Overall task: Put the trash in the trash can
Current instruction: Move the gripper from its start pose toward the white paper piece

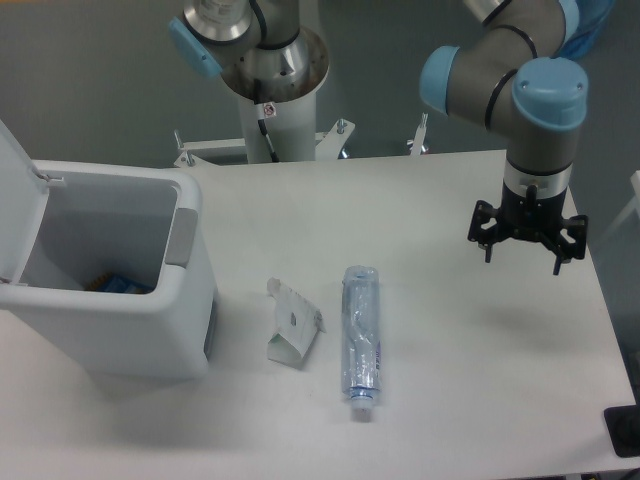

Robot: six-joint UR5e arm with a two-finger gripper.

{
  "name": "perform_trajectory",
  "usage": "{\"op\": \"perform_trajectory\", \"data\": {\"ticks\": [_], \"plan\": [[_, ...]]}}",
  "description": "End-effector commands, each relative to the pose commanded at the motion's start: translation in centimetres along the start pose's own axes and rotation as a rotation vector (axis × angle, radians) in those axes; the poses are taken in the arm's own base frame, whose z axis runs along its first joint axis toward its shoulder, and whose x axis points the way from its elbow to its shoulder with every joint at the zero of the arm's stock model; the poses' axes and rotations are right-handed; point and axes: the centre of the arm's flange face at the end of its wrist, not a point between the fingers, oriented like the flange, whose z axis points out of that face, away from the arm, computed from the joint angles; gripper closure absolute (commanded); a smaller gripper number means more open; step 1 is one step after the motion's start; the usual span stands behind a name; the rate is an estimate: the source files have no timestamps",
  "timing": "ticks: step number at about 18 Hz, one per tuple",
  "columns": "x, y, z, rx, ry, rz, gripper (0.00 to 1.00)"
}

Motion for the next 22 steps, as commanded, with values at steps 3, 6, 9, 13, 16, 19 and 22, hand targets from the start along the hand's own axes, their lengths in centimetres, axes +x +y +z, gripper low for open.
{"op": "perform_trajectory", "data": {"ticks": [3, 6, 9, 13, 16, 19, 22], "plan": [[0.6, -0.7, 0.0, -0.025, -0.011, -0.011, 0.0], [1.0, -1.2, 0.0, -0.019, -0.011, -0.019, 0.0], [1.2, -1.3, 0.7, -0.013, -0.007, -0.019, 0.0], [1.7, -0.8, 1.6, -0.017, 0.005, -0.041, 0.0], [1.6, -0.8, 2.8, -0.027, 0.02, -0.043, 0.0], [1.7, -0.8, 3.0, -0.028, 0.023, -0.04, 0.0], [2.5, -1.9, 4.1, -0.032, 0.041, -0.023, 0.0]]}}
